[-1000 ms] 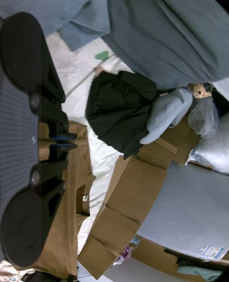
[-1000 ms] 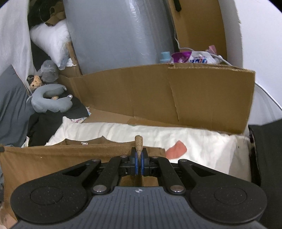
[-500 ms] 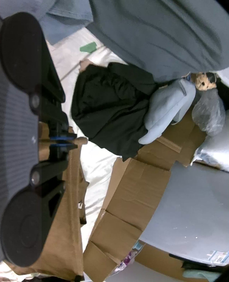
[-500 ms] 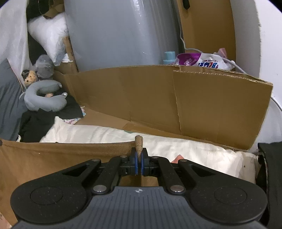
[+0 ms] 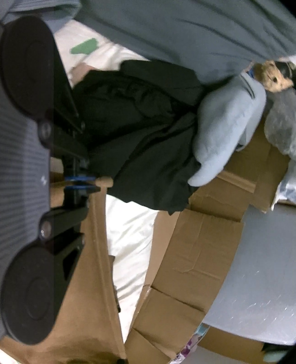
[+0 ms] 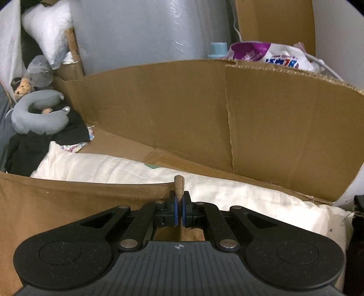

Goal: Fold clothes
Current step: 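Carry the hem over toward the collar with both grippers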

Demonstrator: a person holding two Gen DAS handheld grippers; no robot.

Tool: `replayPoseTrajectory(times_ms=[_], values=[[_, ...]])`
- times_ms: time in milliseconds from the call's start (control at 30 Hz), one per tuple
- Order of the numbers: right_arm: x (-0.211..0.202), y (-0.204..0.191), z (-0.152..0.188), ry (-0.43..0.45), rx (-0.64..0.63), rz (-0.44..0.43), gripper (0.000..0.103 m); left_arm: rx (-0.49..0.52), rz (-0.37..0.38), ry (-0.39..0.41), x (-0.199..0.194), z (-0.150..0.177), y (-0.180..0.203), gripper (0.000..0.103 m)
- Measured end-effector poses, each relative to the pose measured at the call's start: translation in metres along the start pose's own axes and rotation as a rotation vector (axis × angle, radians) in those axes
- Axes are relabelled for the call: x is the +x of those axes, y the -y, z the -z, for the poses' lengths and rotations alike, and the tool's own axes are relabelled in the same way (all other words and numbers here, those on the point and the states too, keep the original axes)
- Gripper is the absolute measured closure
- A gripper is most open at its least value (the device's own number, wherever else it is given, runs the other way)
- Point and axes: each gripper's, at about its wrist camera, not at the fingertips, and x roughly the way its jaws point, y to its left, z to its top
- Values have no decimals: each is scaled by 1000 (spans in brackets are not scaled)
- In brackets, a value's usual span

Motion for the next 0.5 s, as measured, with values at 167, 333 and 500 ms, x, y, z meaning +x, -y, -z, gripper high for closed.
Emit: replayPoseTrajectory(times_ms=[167, 333, 500], values=[[18, 2, 0, -26, 3, 15, 101, 41, -5, -34, 20, -8, 0, 98], [36, 0, -7, -50, -12, 30, 101, 62, -21, -59, 39, -12, 1, 98], [55, -4, -13, -52, -24, 56, 101, 49, -46, -63, 52, -14, 1, 98]])
